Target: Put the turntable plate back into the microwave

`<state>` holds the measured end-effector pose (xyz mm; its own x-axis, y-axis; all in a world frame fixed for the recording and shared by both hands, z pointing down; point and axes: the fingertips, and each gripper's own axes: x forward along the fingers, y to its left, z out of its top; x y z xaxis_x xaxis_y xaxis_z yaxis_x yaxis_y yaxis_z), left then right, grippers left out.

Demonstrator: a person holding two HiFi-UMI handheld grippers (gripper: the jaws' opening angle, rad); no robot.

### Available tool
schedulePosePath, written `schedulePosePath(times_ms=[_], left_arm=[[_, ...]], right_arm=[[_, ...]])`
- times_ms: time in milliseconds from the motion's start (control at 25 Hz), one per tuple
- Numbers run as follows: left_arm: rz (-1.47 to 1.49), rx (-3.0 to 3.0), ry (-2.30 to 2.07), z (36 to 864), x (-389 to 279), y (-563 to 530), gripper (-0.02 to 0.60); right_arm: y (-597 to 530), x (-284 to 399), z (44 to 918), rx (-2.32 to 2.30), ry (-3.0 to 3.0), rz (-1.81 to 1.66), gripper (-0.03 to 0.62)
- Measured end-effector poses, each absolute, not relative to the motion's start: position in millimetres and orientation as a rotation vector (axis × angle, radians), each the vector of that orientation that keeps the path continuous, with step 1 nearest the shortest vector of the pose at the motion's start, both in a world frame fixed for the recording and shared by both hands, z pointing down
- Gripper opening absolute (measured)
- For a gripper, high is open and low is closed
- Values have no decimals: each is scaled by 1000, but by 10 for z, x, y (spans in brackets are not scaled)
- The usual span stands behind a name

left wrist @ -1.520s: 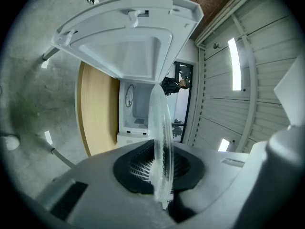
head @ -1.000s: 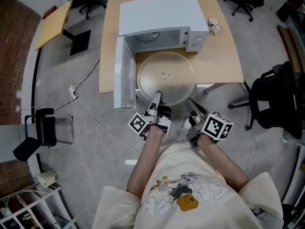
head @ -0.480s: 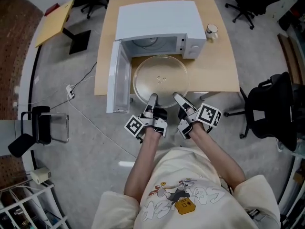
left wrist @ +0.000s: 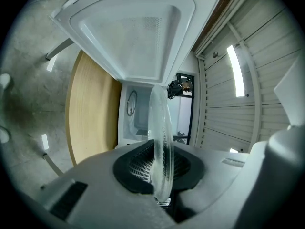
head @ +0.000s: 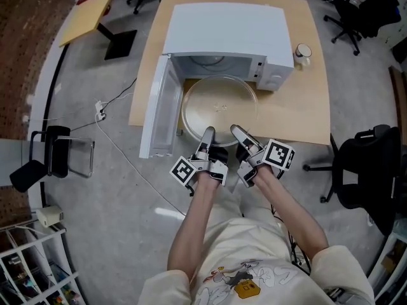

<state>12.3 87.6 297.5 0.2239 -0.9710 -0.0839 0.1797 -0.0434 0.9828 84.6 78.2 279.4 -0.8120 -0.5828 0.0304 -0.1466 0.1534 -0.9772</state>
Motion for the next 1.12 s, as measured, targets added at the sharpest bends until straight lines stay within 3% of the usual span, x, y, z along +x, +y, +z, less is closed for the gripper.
schedulePosePath(times_ms=[320, 640, 1120], left_arm=[[-1149, 1225, -873, 3285, -55, 262, 28], [-1102, 1284, -850, 3481, -217, -242, 28], [-1085, 1315, -849, 3845, -357, -892, 27]], right_arm=[[199, 649, 3055, -692, 2045, -1697, 156], [-233, 514, 3431, -780, 2008, -1669, 70], [-872, 444, 3823, -761, 1909, -1661, 57]])
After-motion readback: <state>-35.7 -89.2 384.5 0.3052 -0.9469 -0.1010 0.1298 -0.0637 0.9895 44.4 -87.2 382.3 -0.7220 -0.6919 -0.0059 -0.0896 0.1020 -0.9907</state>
